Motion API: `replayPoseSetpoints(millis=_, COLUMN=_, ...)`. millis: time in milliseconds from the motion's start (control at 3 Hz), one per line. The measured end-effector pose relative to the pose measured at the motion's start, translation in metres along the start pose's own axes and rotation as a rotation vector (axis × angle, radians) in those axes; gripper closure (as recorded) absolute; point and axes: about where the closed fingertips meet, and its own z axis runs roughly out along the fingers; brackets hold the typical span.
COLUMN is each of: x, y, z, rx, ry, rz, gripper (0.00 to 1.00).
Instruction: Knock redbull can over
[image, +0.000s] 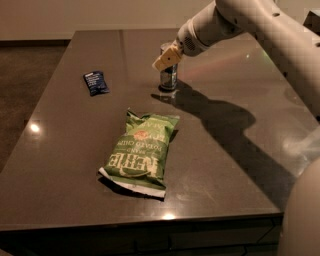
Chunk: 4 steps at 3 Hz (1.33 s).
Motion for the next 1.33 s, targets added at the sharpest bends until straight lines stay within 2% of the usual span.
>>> replayPoseSetpoints(millis=333, x=-0.004, y=0.0, z=-0.001, rx=-0.017, ry=-0.023, rz=0.003, gripper=0.57)
replayPoseSetpoints(millis=667, x=-0.019, y=0.002, z=-0.013, rx=-0.028, ry=-0.006, rz=-0.027, gripper=0.81)
replayPoseSetpoints(millis=1000, x=-0.034, y=0.01, z=-0.025, rx=-0.04, ry=0.104, rz=-0.084, gripper=1.0)
replayPoseSetpoints(millis=1333, x=-0.034, y=0.023, z=-0.022, rx=-0.062, ry=0.28, rz=-0.156, gripper=1.0)
